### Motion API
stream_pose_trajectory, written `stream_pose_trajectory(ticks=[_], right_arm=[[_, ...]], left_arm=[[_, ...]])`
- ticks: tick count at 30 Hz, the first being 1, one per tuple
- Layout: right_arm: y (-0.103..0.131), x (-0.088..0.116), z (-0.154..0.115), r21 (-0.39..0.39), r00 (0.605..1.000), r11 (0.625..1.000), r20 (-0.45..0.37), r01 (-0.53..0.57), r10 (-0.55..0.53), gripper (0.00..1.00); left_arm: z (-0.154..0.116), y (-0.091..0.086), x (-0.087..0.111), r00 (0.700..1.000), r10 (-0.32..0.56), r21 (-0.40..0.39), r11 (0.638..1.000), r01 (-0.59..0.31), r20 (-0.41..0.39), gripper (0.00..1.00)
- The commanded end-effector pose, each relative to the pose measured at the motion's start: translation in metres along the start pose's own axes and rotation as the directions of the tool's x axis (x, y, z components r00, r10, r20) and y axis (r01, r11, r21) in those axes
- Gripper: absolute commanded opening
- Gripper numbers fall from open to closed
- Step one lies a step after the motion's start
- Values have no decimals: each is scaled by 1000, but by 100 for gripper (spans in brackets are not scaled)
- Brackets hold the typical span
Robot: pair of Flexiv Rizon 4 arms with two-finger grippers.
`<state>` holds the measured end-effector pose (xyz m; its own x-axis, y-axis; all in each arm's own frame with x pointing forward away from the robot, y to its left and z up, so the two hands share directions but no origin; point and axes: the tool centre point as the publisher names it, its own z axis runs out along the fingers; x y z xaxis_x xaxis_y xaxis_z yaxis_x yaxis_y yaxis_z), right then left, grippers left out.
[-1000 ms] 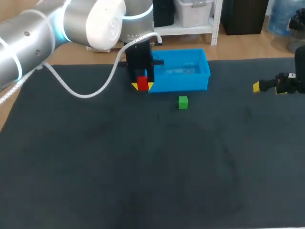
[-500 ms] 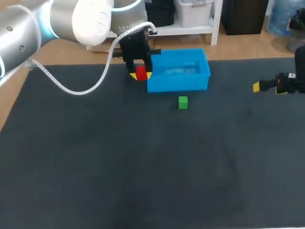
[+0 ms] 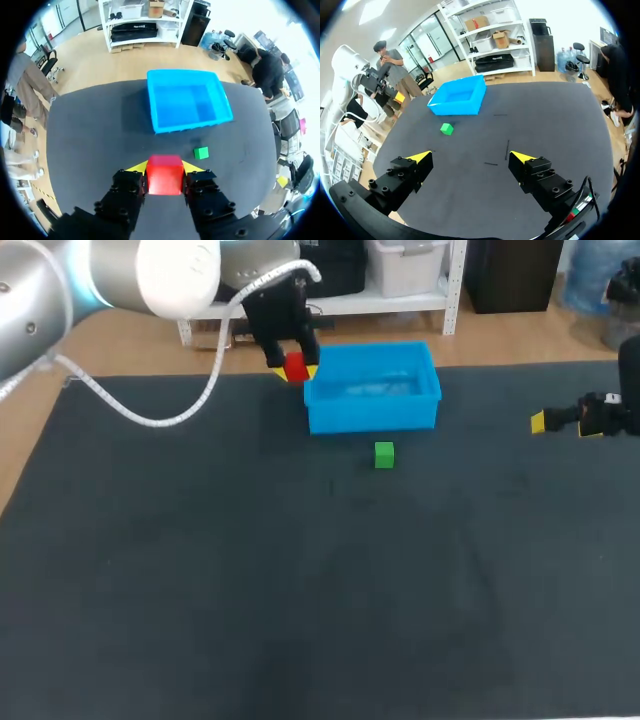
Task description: Use the left arm to pick the red cube and place it into the blue plastic box first, then use the right arm to grasp the green cube and put it into the same blue plastic box after the first action is fully finished.
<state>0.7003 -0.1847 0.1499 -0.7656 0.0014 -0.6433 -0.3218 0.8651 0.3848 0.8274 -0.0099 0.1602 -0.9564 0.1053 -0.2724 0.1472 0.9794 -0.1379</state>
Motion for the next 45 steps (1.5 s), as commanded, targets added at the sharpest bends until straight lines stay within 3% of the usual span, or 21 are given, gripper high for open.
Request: stream_pose_trajectory(ticks=[1, 10, 21, 45], right_arm=[[0, 0, 0, 1, 1000, 1000, -1, 1, -1, 100], [0, 0, 0, 1, 1000, 1000, -1, 1, -1, 100], [0, 0, 0, 1, 1000, 1000, -1, 1, -1, 100], [0, 0, 0, 1, 1000, 1000, -1, 1, -1, 100]], left_arm=[[1, 2, -8, 1000, 6, 14, 1000, -6, 1, 0], [0, -3, -24, 997, 31, 95, 995, -37, 64, 0], [3, -8, -34, 996, 34, 90, 995, -41, 79, 0], [21, -41, -69, 988, 51, 108, 992, -67, 146, 0]])
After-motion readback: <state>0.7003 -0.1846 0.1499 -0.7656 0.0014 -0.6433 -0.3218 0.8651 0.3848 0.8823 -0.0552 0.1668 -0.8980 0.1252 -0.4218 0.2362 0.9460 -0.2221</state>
